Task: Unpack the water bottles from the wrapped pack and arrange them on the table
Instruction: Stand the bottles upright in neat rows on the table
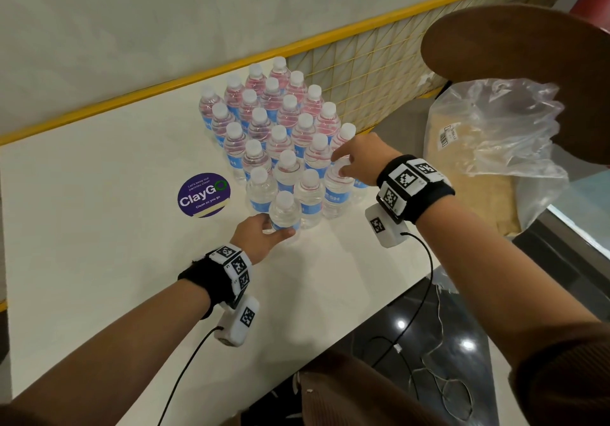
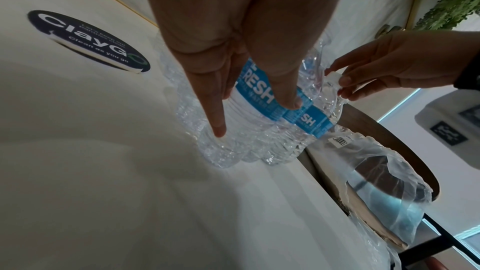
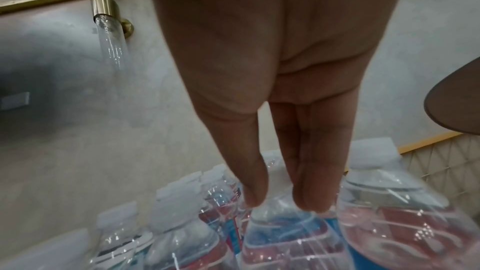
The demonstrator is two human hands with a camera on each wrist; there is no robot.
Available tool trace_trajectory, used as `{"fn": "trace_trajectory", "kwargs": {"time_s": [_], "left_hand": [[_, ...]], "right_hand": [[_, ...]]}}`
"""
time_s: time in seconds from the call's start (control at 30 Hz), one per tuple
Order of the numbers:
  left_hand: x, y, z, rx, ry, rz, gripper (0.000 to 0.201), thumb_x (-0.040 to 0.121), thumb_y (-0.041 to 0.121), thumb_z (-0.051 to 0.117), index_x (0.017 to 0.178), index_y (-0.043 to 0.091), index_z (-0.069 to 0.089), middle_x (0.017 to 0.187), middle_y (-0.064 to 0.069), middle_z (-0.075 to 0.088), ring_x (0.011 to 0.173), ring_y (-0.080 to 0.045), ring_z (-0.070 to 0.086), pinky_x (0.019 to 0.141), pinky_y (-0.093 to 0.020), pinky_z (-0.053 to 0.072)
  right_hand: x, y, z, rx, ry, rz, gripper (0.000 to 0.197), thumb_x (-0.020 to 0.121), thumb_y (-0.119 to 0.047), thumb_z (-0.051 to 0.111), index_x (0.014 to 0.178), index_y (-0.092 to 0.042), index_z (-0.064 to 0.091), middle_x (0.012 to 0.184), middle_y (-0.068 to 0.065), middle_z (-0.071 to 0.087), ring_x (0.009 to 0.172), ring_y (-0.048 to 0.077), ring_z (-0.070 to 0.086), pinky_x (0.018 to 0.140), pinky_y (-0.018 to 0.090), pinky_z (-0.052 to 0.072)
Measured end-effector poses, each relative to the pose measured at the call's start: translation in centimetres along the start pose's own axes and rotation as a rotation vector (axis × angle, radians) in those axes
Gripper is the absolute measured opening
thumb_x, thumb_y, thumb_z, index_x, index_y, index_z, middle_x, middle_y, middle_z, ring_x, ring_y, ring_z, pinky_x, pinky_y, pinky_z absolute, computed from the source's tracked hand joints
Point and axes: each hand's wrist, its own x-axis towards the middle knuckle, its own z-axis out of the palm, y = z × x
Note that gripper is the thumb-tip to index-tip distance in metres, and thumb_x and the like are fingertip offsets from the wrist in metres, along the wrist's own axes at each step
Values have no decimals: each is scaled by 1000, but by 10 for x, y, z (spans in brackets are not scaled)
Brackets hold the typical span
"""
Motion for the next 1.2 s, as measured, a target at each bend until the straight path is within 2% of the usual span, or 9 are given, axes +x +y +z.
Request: {"fn": "trace_trajectory", "kwargs": {"time_s": [0.2, 0.4, 0.5, 0.63, 0.83, 0.93, 1.03, 1.13, 1.2], "left_hand": [[0, 2, 0, 5, 0, -3, 56, 79, 49, 68, 121, 12, 59, 123, -5, 63, 118, -22, 56, 93, -29, 40], [0, 1, -1, 10, -10, -4, 58, 79, 50, 68, 123, 13, 58, 125, -6, 62, 119, -22, 56, 95, -31, 41], [0, 1, -1, 4, -9, 0, 58, 78, 50, 69, 121, 13, 58, 123, -5, 63, 119, -21, 56, 95, -31, 41], [2, 0, -1, -1, -7, -1, 58, 78, 51, 69, 120, 12, 60, 122, -6, 63, 118, -21, 56, 95, -32, 42], [2, 2, 0, -6, -1, 9, 56, 79, 49, 69, 119, 11, 59, 121, -6, 64, 118, -22, 56, 92, -28, 39], [2, 2, 1, -10, -2, 16, 54, 79, 47, 69, 119, 12, 60, 121, -6, 64, 118, -21, 56, 89, -25, 38], [2, 2, 0, -7, 3, 21, 53, 79, 47, 69, 118, 12, 60, 121, -5, 65, 117, -20, 57, 90, -25, 39], [2, 1, 0, -5, -9, 27, 54, 79, 48, 70, 118, 12, 60, 120, -5, 65, 117, -21, 58, 94, -30, 42], [2, 0, -1, -6, -12, 27, 55, 78, 49, 70, 118, 11, 61, 119, -5, 66, 116, -21, 58, 95, -32, 43]], "right_hand": [[2, -2, 5, -10, -20, 38, 49, 84, -28, 68, 130, -18, 56, 124, 11, 58, 113, 27, 55, 92, 35, 46], [5, -5, 9, -91, -17, -2, 38, 87, -21, 64, 124, -15, 60, 119, 11, 60, 113, 29, 53, 81, 29, 40], [5, -7, 8, -118, -27, -10, 42, 89, -21, 61, 131, -17, 55, 126, 10, 57, 118, 29, 49, 85, 31, 40], [3, -4, 5, -56, -53, 13, 53, 86, -25, 66, 136, -21, 50, 126, 10, 57, 120, 28, 49, 99, 37, 42], [-1, -5, 2, -63, -41, 19, 39, 90, -19, 59, 128, -14, 56, 117, 11, 61, 111, 29, 55, 94, 37, 47], [-2, -6, 5, 27, 76, 16, 45, 87, -22, 58, 131, -16, 52, 118, 12, 59, 107, 28, 57, 90, 36, 48], [-9, -19, 7, 200, 208, -77, 42, 85, -30, 61, 124, -14, 57, 107, 9, 64, 99, 25, 59, 79, 27, 44], [-12, -33, 15, 129, 11, -109, 56, 84, -44, 64, 131, -16, 53, 112, 6, 64, 106, 22, 58, 82, 26, 41], [-9, -35, 21, 71, -61, -132, 51, 87, -38, 63, 132, -16, 54, 114, 7, 64, 108, 22, 56, 81, 24, 37]]}}
